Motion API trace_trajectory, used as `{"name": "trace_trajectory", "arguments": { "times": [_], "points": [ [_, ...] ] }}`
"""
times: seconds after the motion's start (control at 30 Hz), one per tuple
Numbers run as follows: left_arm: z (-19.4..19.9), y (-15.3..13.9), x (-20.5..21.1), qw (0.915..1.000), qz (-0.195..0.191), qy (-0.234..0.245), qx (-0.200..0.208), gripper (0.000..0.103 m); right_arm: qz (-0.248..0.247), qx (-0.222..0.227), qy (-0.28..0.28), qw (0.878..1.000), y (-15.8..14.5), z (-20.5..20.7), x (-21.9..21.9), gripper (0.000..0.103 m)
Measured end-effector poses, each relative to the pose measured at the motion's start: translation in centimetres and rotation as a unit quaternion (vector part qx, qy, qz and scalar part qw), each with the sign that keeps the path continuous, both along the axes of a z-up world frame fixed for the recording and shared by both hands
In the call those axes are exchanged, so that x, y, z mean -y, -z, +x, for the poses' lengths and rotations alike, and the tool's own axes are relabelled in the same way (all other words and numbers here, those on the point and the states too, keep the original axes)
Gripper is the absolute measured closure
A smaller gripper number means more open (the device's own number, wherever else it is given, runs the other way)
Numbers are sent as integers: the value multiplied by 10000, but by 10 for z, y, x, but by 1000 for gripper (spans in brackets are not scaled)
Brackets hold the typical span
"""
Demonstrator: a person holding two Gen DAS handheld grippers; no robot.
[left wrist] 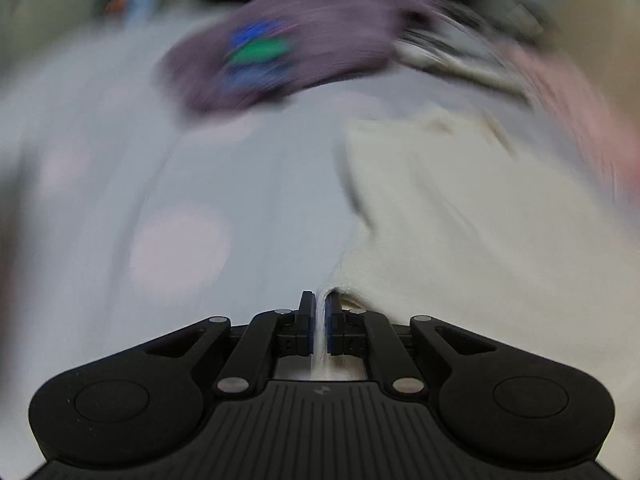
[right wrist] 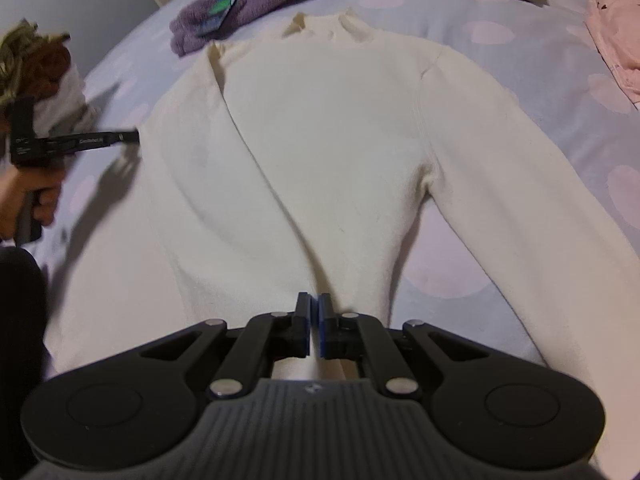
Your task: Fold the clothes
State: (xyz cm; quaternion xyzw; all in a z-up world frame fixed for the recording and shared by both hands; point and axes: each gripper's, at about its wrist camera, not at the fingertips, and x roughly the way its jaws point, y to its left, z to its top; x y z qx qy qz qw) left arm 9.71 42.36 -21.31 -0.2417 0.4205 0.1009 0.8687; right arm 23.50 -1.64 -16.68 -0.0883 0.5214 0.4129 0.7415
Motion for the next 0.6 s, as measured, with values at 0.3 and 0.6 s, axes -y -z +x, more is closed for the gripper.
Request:
{"name": "trace_trajectory", "arguments": {
  "times": [0.3,0.6],
  "points": [
    [-30,14,-42,9802,-1515,-1251,256,98,-457,-70,-135,9988,10,-7,-7,98],
    [-14,-42,-14,9939,-179,-440,992,97,-140,492,184,9985,-14,-18,-5,87]
  ]
}}
